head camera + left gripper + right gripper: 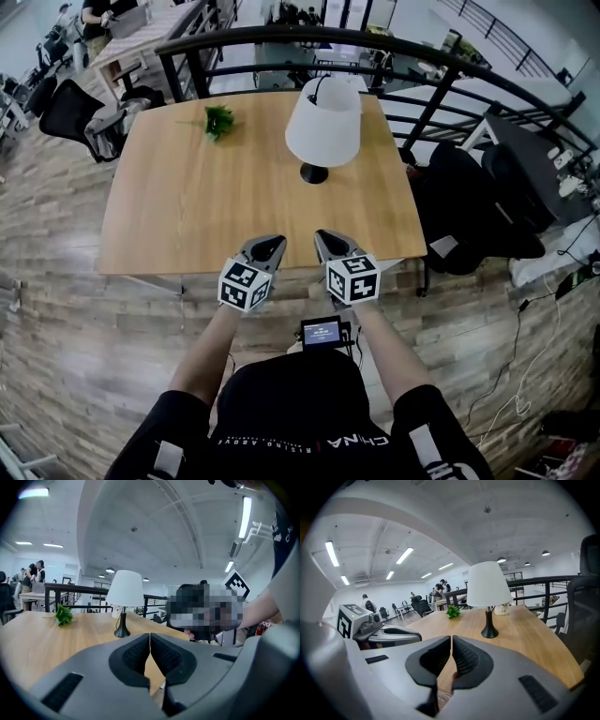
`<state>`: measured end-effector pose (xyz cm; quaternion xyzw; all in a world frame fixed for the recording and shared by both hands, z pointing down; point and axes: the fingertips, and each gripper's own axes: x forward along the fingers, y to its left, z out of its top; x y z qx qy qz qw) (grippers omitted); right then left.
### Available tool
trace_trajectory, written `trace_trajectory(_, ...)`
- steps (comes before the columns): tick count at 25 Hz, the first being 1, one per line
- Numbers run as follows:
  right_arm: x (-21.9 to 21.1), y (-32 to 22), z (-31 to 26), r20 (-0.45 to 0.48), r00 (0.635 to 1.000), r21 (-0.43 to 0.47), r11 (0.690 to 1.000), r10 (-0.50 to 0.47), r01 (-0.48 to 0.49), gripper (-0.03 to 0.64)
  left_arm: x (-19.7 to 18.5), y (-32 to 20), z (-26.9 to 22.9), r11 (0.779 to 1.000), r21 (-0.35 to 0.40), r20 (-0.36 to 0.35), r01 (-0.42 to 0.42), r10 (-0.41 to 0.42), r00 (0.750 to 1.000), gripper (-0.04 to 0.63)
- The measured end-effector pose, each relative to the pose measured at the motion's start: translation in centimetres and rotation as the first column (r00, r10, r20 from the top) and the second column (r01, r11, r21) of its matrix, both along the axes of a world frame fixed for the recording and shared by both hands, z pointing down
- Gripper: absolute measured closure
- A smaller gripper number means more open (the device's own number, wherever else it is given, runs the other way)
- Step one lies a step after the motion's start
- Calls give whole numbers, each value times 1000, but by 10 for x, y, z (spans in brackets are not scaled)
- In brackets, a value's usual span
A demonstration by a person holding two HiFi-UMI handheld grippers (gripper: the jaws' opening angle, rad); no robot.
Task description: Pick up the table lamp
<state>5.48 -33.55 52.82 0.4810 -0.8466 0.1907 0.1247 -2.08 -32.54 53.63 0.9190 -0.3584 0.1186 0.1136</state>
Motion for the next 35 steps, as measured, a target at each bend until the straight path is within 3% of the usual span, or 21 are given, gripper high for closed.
trace_trajectory(5, 35, -46, 6, -3, 1000, -13, 1000, -22, 22, 579, 39, -48, 2, 1000, -8, 14, 15, -15, 1000, 575)
trace_trajectory(10, 42, -77, 8, 22, 1000, -25, 1000, -14, 14, 579, 51, -76, 4, 1000, -13, 32, -5, 6, 999, 575)
trace_trajectory(24, 23, -84, -2, 34, 996, -14, 996, 87, -86, 578, 37, -87, -2, 994, -18, 25, -112, 112, 993, 575)
trace_trajectory(35, 30, -79, -2, 21, 994, -14, 995, 104, -104, 578, 46, -82, -9, 990, -33, -37, -139, 138, 990, 575)
